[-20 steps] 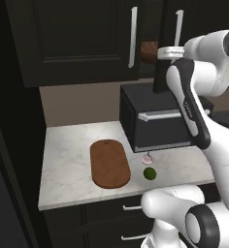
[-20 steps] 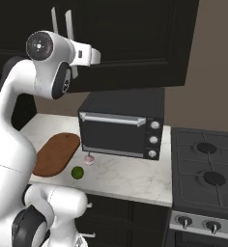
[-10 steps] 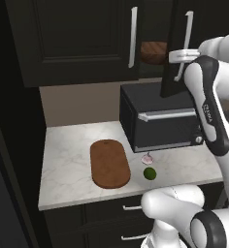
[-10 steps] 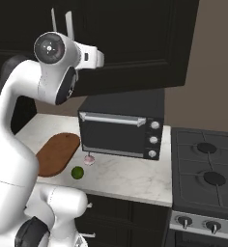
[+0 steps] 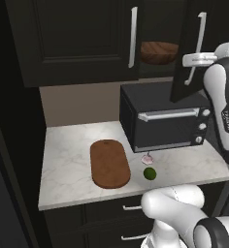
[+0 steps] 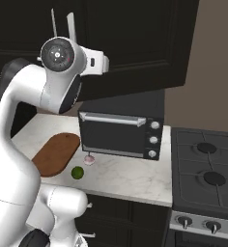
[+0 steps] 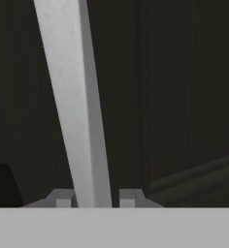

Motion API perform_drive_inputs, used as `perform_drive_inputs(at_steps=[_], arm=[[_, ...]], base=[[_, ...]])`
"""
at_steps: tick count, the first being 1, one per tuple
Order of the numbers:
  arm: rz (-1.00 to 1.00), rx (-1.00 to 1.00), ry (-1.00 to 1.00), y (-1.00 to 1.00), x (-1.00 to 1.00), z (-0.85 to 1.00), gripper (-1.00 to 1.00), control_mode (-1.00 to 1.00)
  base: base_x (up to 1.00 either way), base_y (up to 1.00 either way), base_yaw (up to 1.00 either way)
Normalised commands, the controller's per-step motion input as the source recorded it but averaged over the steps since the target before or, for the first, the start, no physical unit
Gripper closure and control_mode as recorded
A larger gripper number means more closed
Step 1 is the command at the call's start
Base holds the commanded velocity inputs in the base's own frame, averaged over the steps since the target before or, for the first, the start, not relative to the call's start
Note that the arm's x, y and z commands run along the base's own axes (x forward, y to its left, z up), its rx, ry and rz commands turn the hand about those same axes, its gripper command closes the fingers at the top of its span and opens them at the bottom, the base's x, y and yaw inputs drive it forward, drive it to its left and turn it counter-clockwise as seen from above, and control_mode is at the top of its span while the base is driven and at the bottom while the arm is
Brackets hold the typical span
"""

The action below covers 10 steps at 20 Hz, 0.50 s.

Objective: Open the cabinet. Place the bowl and condiment on the counter. Then place the lime and garlic on the cutting board.

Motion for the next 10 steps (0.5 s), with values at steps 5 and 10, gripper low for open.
perform_drive_inputs(at_steps=[5, 10], arm=[[0.0, 0.03, 0.0, -0.43, -0.28, -0.13, 1.0, -1.0], [0.0, 0.05, 0.0, -0.4, -0.23, -0.12, 1.0, -1.0]], base=[[0.0, 0.0, 0.0], [0.0, 0.0, 0.0]])
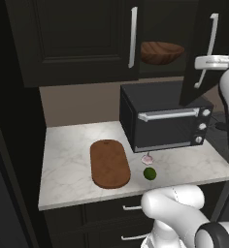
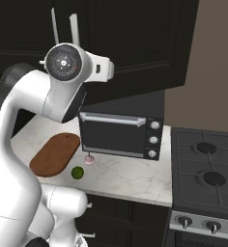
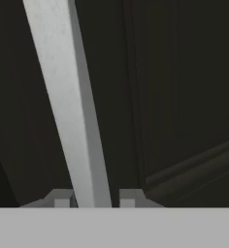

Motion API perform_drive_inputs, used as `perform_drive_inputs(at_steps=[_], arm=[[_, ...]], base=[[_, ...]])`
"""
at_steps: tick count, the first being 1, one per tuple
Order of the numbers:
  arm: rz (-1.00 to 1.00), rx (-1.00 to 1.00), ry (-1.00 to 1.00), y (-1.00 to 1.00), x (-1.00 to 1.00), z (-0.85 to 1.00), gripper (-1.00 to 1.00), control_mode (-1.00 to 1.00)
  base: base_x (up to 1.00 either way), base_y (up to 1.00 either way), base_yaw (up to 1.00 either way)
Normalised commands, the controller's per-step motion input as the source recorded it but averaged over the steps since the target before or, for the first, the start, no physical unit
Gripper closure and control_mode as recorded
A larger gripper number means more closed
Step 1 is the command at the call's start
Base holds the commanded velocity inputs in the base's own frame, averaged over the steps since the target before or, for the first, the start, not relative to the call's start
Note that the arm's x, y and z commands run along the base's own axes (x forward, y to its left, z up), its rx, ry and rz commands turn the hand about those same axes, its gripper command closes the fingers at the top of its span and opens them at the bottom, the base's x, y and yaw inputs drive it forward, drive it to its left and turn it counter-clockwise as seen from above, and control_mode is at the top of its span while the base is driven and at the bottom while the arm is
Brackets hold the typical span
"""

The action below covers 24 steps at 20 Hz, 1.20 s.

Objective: Open the cabinet. Place the bowl and condiment on the counter. Then place the lime and garlic on the cutting board.

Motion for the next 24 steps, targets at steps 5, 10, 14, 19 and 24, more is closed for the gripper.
perform_drive_inputs(at_steps=[5, 10, 14, 19, 24], arm=[[0.0, 0.02, 0.0, -0.2, -0.11, -0.1, -1.0, -1.0], [0.02, 0.0, -0.04, -0.05, -0.23, 0.0, -1.0, -1.0], [0.01, 0.0, -0.08, 0.04, -0.37, 0.0, -1.0, -1.0], [0.0, -0.03, -0.06, 0.26, -0.5, 0.0, -1.0, -1.0], [0.0, -0.1, -0.08, 0.5, -0.59, 0.08, -1.0, -1.0]], base=[[0.0, 0.0, 0.0], [0.0, 0.0, 0.0], [0.0, 0.0, 0.0], [0.0, 0.0, 0.0], [0.0, 0.0, 0.0]])
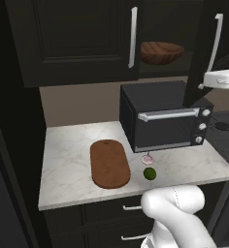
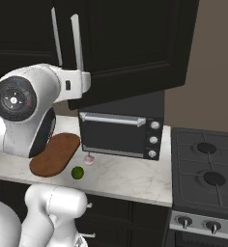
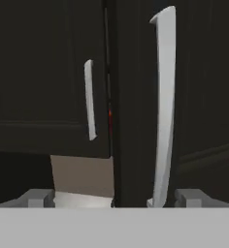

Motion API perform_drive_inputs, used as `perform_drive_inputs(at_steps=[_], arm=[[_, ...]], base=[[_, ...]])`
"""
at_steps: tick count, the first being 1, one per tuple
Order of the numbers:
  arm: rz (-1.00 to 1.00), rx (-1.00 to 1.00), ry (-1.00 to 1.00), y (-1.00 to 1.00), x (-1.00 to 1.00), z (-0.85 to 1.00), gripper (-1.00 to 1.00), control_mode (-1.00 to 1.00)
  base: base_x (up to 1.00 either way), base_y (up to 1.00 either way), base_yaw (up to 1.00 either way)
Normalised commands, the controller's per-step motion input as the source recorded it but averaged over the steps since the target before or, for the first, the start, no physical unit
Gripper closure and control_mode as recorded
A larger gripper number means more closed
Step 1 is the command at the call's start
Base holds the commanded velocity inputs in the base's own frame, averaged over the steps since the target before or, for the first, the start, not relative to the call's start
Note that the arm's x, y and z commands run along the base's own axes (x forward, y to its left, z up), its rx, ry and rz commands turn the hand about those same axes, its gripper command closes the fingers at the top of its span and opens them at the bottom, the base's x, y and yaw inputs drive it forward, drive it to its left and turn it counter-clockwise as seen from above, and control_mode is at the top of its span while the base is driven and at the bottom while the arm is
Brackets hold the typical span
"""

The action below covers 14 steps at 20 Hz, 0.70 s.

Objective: Open the cabinet. Place the bowl and condiment on the counter. Then place the lime and garlic on the cutting board.

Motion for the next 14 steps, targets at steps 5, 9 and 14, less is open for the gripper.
perform_drive_inputs(at_steps=[5, 9, 14], arm=[[0.0, -0.11, -0.09, 0.47, -0.49, 0.13, -1.0, -1.0], [0.0, -0.1, -0.07, 0.4, -0.29, 0.12, -1.0, -1.0], [0.0, -0.1, 0.0, 0.4, -0.03, 0.05, -1.0, -1.0]], base=[[0.0, 0.0, 0.0], [0.0, 0.0, 0.0], [0.0, 0.0, 0.0]])
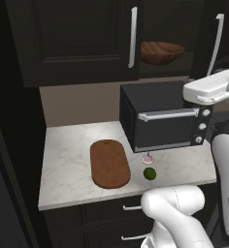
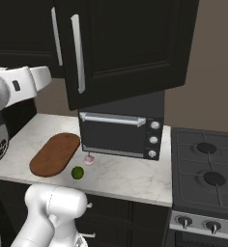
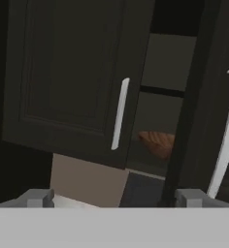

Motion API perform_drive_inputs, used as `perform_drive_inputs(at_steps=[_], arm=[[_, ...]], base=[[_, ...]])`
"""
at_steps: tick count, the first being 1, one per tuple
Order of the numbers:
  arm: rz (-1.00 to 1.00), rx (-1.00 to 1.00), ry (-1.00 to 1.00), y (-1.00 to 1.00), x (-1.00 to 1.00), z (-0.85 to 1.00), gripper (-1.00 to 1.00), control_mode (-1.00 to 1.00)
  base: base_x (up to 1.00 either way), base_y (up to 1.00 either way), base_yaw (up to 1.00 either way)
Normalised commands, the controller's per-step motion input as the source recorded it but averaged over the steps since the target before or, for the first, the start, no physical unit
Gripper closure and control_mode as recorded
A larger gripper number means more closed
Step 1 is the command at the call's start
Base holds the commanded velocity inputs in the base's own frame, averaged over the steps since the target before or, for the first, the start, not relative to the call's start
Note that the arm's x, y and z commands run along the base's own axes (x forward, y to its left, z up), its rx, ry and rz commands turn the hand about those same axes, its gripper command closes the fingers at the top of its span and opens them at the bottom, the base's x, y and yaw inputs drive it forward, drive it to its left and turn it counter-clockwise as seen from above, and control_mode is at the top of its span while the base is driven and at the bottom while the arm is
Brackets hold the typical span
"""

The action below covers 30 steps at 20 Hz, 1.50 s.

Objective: Open the cabinet. Place the bowl and condiment on the counter. Then place the lime and garlic on the cutting board.

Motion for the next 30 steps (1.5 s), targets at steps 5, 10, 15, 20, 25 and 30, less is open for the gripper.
perform_drive_inputs(at_steps=[5, 10, 15, 20, 25, 30], arm=[[-0.01, -0.06, 0.0, 0.38, 0.09, 0.0, -1.0, -1.0], [-0.03, -0.02, 0.0, 0.33, 0.29, 0.0, -1.0, -1.0], [-0.05, -0.01, 0.02, 0.13, 0.29, -0.1, -1.0, -1.0], [-0.03, 0.0, 0.04, 0.02, 0.37, -0.21, -1.0, -1.0], [-0.02, 0.0, 0.04, 0.0, 0.25, -0.18, -1.0, -1.0], [-0.04, 0.0, 0.04, 0.06, 0.27, -0.16, -1.0, -1.0]], base=[[0.0, 0.0, 0.0], [0.0, 0.0, 0.0], [0.0, 0.0, 0.0], [0.0, 0.0, 0.0], [0.0, 0.0, 0.0], [0.0, 0.0, 0.0]])
